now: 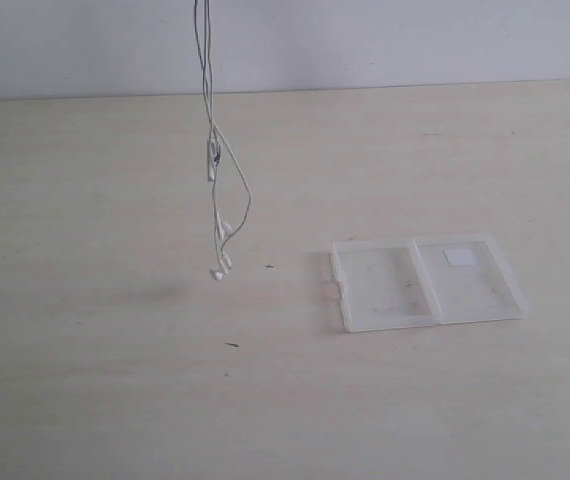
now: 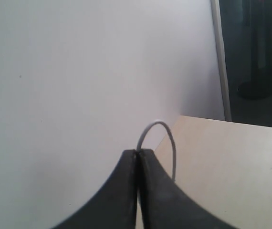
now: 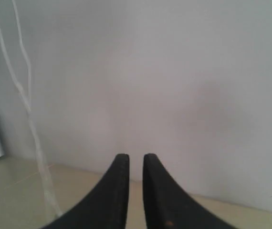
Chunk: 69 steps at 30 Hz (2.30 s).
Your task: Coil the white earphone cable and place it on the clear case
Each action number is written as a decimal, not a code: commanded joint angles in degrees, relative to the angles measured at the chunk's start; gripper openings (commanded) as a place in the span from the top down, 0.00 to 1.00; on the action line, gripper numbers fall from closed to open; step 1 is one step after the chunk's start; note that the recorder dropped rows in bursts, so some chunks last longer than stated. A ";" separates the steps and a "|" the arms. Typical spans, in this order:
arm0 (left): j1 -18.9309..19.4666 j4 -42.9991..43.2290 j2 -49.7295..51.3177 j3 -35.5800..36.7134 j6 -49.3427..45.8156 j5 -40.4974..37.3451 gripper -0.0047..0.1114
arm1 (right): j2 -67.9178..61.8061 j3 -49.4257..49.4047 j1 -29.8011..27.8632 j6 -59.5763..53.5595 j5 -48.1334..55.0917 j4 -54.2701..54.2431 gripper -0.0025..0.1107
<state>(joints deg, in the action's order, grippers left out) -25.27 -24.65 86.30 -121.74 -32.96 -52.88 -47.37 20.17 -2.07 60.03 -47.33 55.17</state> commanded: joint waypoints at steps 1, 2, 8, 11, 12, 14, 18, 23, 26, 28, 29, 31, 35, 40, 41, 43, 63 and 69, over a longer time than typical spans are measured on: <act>0.09 -0.70 -0.33 -0.31 0.47 0.69 0.96 | -18.24 4.49 0.10 -0.70 -22.55 7.13 0.70; 0.09 -0.70 -0.33 -0.31 0.47 0.69 0.96 | -22.09 5.74 0.10 -0.70 -22.63 7.84 0.67; 0.09 -0.70 -0.33 -0.31 0.47 0.69 0.96 | -35.98 14.12 5.47 -0.22 -22.63 10.39 0.54; 0.09 -0.70 -0.33 -0.31 0.47 0.69 0.96 | -39.91 18.91 10.82 -0.86 -22.63 11.30 0.50; 0.09 -0.59 -0.33 -0.31 0.47 0.69 0.96 | -40.78 20.48 12.59 -0.86 -22.63 11.43 0.49; 0.09 -0.59 -0.33 -0.31 0.47 0.69 0.96 | -41.86 23.11 15.33 -1.58 -21.56 11.54 0.48; 0.09 -0.49 -0.33 -0.31 0.47 0.93 0.96 | -42.15 26.48 20.37 -1.87 -16.31 12.39 0.47; 0.09 -0.49 -0.33 -0.31 0.24 1.69 0.96 | -42.59 29.78 28.08 -5.03 -2.43 9.74 0.46; 0.09 -0.49 -0.33 -0.31 0.24 2.18 0.96 | -43.79 30.64 31.08 -5.90 -2.06 9.76 0.46; 0.09 -0.49 -0.33 -0.31 0.24 2.18 0.96 | -43.92 30.64 31.68 -5.90 -2.06 8.73 0.46; 0.09 -0.49 -0.33 -0.31 0.24 2.18 0.96 | -43.92 30.64 31.68 -5.90 -2.06 7.53 0.46; 0.09 -0.49 -0.33 -0.31 0.24 2.18 0.96 | -43.92 30.64 31.68 -6.03 -1.94 5.66 0.46; 0.09 -0.49 -0.33 -0.31 0.24 2.18 0.96 | -44.01 30.64 31.68 -8.70 -1.84 2.28 0.47; 0.09 -0.49 -0.33 -0.31 0.24 2.18 0.96 | -44.01 30.64 31.68 -9.41 3.31 0.28 0.47; 0.09 -0.49 -0.33 -0.31 0.24 2.18 0.96 | -44.04 30.64 31.68 -9.41 4.48 0.28 0.48; 0.09 -0.49 -0.33 -0.31 0.24 2.18 0.96 | -44.29 30.64 31.68 -9.41 5.33 0.28 0.49; 0.09 -0.03 -0.33 -0.31 0.24 2.08 0.96 | -44.42 30.64 31.68 -5.54 5.65 6.24 0.64; 0.09 -0.03 -0.33 -0.31 0.24 2.08 0.96 | -43.97 30.64 31.68 -5.43 5.65 6.24 0.64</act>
<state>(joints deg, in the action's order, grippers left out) -25.27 -24.65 86.30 -121.74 -32.96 -51.44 -91.59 50.58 29.44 54.46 -41.66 61.29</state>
